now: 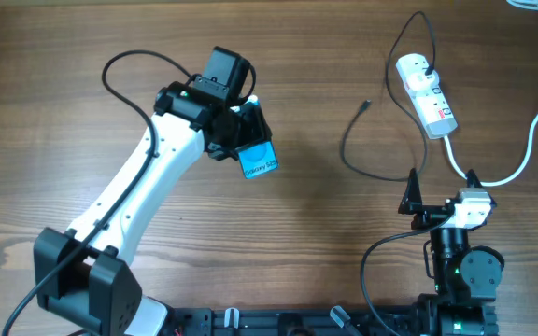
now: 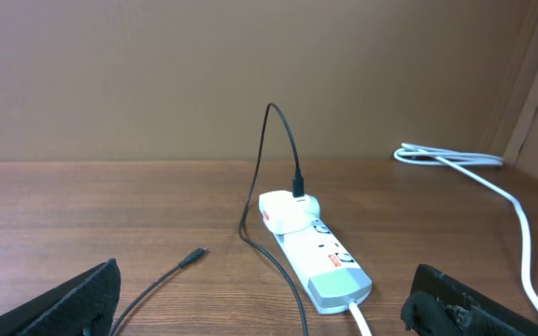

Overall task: Plug charger to phone and switch on socket
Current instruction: 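Lift the phone with the left gripper and tilt it upright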

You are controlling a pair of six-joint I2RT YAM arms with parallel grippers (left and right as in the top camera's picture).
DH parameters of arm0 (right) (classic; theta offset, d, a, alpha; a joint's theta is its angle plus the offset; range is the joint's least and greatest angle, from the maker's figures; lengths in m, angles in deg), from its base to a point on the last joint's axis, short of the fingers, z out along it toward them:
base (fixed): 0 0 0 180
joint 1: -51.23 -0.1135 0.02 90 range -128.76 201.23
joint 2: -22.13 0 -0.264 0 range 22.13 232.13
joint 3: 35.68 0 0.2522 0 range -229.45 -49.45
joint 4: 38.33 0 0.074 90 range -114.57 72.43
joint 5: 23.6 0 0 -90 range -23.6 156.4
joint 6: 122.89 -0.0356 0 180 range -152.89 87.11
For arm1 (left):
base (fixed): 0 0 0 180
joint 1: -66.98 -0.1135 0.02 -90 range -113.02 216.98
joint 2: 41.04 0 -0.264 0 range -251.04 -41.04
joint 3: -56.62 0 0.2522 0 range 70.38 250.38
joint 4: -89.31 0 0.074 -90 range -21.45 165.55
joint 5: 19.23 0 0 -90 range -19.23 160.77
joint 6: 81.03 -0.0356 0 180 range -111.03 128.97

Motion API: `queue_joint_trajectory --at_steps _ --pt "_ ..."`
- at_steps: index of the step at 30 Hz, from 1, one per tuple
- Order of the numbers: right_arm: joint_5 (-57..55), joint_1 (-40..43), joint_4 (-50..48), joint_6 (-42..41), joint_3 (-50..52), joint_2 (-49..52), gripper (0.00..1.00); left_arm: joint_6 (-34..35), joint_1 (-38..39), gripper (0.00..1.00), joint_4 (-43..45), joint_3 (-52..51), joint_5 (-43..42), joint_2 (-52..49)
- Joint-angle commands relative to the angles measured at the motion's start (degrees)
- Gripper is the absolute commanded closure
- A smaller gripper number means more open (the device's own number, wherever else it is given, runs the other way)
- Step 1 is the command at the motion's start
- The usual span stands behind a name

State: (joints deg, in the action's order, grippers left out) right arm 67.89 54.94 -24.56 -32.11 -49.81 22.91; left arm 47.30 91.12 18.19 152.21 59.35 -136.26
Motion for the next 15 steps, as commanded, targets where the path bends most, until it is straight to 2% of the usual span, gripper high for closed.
queue_joint_trajectory --at_steps 1,10,15 --pt "0.74 0.33 -0.15 0.7 0.07 -0.57 0.0 1.6 -2.84 0.51 -1.14 0.02 -7.54 2.34" --pt "0.74 0.33 -0.15 0.7 0.07 -0.57 0.0 1.01 -11.65 0.53 -2.75 0.0 -24.61 2.34" --pt "0.74 0.33 -0.15 0.72 0.07 -0.57 0.0 0.9 -16.11 0.54 -3.15 0.0 -29.09 2.34"
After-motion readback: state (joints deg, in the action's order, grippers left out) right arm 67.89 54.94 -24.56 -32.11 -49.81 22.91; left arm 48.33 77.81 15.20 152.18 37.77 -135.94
